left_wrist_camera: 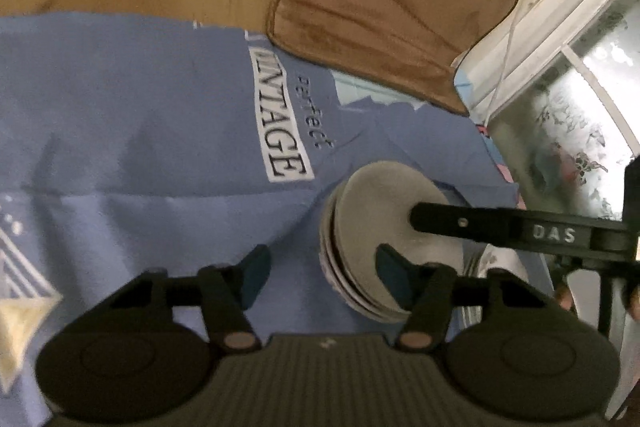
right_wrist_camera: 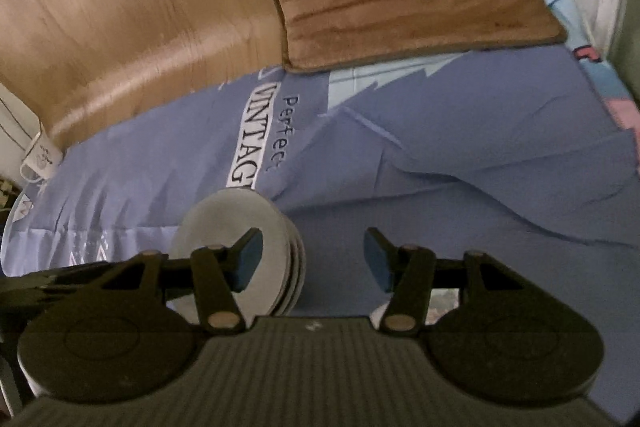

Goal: Organize plates and bowls

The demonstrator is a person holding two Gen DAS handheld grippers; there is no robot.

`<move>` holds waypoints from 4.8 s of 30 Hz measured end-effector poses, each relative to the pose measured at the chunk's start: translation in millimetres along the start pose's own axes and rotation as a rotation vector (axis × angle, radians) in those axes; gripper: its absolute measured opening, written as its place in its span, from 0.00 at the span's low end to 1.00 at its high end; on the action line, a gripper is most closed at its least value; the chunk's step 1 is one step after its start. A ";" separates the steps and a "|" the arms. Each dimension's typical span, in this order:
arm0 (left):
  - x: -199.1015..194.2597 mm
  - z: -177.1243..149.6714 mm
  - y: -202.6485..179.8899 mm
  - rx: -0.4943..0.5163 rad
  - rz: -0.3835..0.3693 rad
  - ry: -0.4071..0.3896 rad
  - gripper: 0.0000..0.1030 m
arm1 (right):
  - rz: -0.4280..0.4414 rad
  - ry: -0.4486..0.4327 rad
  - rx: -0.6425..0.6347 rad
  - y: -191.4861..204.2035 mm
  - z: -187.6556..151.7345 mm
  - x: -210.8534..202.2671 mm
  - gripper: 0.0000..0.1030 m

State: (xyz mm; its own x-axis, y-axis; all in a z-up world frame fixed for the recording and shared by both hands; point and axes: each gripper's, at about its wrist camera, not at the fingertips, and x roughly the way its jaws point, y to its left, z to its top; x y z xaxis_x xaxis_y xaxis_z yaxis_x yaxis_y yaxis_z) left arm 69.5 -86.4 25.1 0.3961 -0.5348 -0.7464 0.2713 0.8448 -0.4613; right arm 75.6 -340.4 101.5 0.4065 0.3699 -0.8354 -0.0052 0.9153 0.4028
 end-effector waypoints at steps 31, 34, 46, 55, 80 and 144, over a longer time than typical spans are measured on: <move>12.2 -6.9 -109.8 0.093 -0.163 0.048 0.28 | 0.060 -0.037 0.084 -51.5 -22.2 -74.0 0.28; 26.2 -13.8 -123.6 0.118 -0.172 0.084 0.29 | 0.033 -0.041 0.111 -68.5 -32.8 -80.1 0.28; 19.3 -24.5 -128.3 0.191 -0.115 0.031 0.49 | -0.076 -0.155 0.123 -84.5 -57.3 -80.9 0.38; -27.1 -46.4 -123.0 0.322 0.011 -0.150 0.54 | -0.118 -0.315 0.072 -65.9 -91.1 -124.1 0.38; -66.4 -133.9 -95.0 0.530 0.261 -0.243 1.00 | -0.179 -0.360 0.169 5.2 -220.5 -96.3 0.87; -58.2 -150.2 -79.9 0.552 0.317 -0.149 1.00 | -0.237 -0.468 0.318 3.2 -244.5 -96.7 0.87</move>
State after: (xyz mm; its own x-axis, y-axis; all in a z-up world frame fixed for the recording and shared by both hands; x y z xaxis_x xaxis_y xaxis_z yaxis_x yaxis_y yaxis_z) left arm -107.0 -119.8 33.4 0.6375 -0.2916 -0.7131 0.5162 0.8488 0.1143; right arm -187.1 -334.2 92.1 0.7221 -0.0130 -0.6917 0.3781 0.8447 0.3788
